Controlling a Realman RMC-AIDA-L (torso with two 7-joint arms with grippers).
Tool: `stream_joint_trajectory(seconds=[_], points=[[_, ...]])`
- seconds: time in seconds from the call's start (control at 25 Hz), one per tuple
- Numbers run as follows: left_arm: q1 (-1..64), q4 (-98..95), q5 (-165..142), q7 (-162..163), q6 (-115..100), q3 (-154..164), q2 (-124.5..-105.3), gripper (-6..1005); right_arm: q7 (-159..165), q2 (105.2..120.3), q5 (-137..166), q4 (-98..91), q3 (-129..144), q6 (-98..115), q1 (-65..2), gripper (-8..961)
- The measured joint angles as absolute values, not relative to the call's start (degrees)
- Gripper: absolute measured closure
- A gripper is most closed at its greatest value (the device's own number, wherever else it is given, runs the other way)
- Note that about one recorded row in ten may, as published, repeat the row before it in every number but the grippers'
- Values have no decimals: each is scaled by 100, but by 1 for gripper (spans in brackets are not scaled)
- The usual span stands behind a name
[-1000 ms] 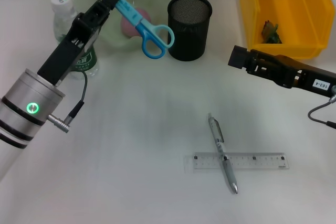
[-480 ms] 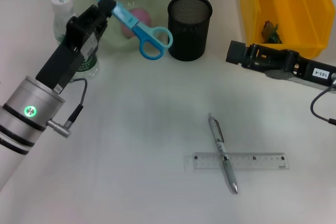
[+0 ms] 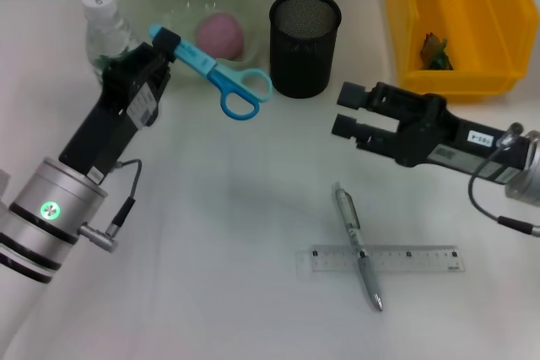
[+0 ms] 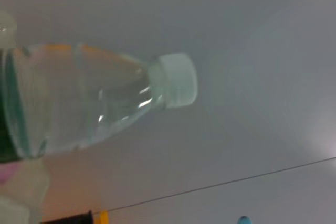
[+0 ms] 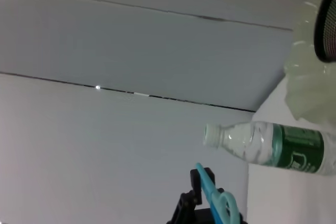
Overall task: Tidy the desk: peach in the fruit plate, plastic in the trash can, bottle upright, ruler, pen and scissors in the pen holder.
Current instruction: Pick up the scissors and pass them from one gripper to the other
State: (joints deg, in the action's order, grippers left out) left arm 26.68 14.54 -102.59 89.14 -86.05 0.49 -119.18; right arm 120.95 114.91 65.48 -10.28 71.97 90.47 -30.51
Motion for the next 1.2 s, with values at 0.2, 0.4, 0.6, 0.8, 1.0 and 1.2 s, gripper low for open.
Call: stream_joint_trajectory(seconds=[0.2, 0.4, 0.6, 0.8, 1.0, 1.2], points=[[2671, 1554, -10238, 8961, -8562, 42, -11918, 903, 12237, 11693, 6535, -995, 7164, 8994, -3022, 269], [2733, 1625, -10239, 8980, -8455, 29, -11918, 903, 12244, 11817, 6503, -991, 7142, 8881, -3016, 269], [2873, 1689, -10265, 8935, -8349, 30, -11918, 903, 12247, 11899, 6498, -1007, 7118, 8741, -3067, 269], [2928, 1737, -10269, 8878, -8203, 35, -11918, 903, 12193, 11948, 6482, -1004, 6898, 8612, -3080, 268], [2942, 1795, -10265, 8789, -8141, 14, -11918, 903, 12155, 11964, 6477, -1003, 6787, 8567, -3100, 273], [3041, 1859, -10266, 8769, -8016, -8, -11918, 903, 12102, 11985, 6477, -960, 6768, 8457, -3307, 280]])
